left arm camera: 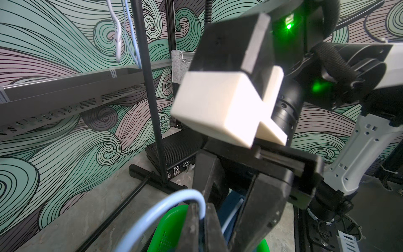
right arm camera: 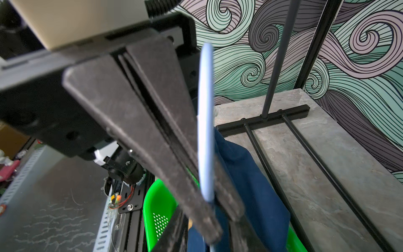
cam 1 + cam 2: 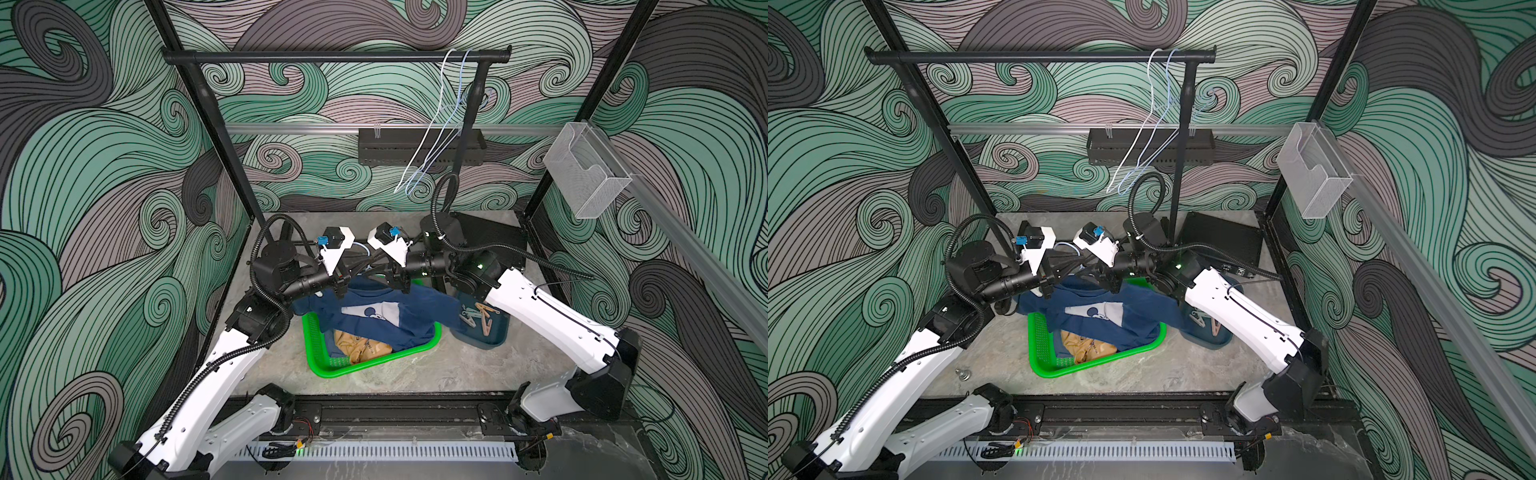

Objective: Remove the clothespins securing t-shirts to the hanger
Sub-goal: Adjust the hanger.

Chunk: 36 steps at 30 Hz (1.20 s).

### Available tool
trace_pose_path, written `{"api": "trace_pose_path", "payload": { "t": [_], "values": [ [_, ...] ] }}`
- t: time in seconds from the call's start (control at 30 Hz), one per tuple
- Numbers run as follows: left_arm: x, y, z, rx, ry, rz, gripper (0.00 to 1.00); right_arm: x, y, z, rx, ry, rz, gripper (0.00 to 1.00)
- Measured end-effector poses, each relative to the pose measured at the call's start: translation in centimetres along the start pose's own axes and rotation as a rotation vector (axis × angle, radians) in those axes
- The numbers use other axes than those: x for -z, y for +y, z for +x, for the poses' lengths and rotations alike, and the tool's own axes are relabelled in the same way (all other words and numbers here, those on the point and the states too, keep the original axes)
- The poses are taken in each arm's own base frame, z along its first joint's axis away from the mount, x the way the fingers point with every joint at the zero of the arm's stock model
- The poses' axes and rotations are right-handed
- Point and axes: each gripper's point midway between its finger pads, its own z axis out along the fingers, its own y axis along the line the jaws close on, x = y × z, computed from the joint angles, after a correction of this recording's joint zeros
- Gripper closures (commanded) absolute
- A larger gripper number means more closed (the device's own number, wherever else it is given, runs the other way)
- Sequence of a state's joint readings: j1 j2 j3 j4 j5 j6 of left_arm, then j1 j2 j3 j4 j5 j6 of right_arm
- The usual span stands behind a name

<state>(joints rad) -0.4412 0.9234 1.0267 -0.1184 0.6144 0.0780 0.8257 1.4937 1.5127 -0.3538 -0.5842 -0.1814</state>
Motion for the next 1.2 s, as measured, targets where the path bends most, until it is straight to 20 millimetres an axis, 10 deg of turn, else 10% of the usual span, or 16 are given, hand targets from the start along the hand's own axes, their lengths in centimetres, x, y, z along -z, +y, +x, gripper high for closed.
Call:
{"api": "trace_pose_path", "payload": {
  "t": [0.37, 0.6, 0.87, 1.2],
  "values": [
    [0.0, 0.1, -0.1, -0.002, -0.005, -0.003, 0.99, -0.1, -0.2, -0.6, 0.004, -0.014, 0.006, 1.00],
    [0.2, 0.4, -0.4, -0.012, -0.012, -0.027, 0.52, -0.1, -0.3, -0.2, 0.000, 0.000, 0.013, 1.00],
    [1.4, -0.4, -1.3, -0.039, -0.041, -0.030, 0.42, 0.4, -1.5, 0.2, 0.019, 0.006, 0.060, 1.00],
    [1.7, -0.4, -0.2, -0.054, -0.013, -0.047, 0.39, 6.8, -5.2, 3.1, -0.028, 0.003, 0.202, 1.00]
  ]
}}
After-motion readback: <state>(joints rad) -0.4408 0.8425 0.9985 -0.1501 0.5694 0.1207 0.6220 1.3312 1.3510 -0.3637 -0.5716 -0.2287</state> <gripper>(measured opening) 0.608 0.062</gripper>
